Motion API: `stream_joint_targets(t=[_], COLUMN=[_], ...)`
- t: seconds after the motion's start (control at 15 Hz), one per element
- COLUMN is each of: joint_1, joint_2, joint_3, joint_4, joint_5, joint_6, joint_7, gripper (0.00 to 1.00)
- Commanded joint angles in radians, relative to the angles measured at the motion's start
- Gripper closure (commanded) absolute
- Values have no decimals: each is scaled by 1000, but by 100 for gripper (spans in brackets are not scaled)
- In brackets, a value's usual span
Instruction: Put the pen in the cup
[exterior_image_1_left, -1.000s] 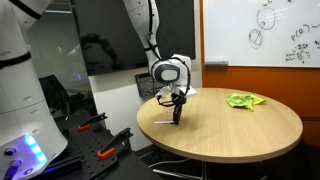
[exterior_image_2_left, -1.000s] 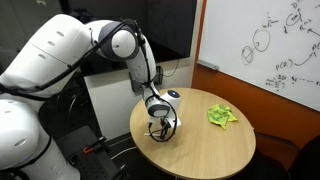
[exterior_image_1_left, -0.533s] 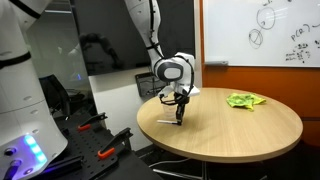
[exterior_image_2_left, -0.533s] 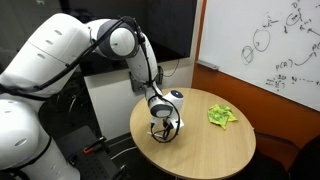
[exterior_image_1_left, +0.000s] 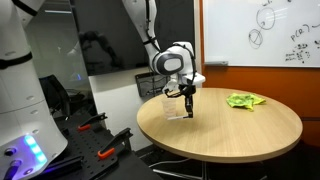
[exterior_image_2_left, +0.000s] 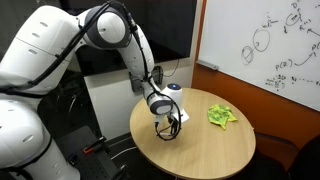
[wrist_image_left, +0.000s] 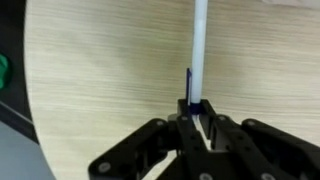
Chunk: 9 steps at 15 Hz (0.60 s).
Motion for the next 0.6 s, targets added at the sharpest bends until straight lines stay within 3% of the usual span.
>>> stream_joint_targets(t=[0.0,0.33,0.53], joint_1=[81,168,93], joint_2=[-90,-167,-223], joint_3=[-44,-95,-15], joint_4=[-133,-254,-258], joint_5=[-70,-137,-191], joint_6=[154,345,356], joint_7=[-52,-176,-308], gripper=[96,96,96])
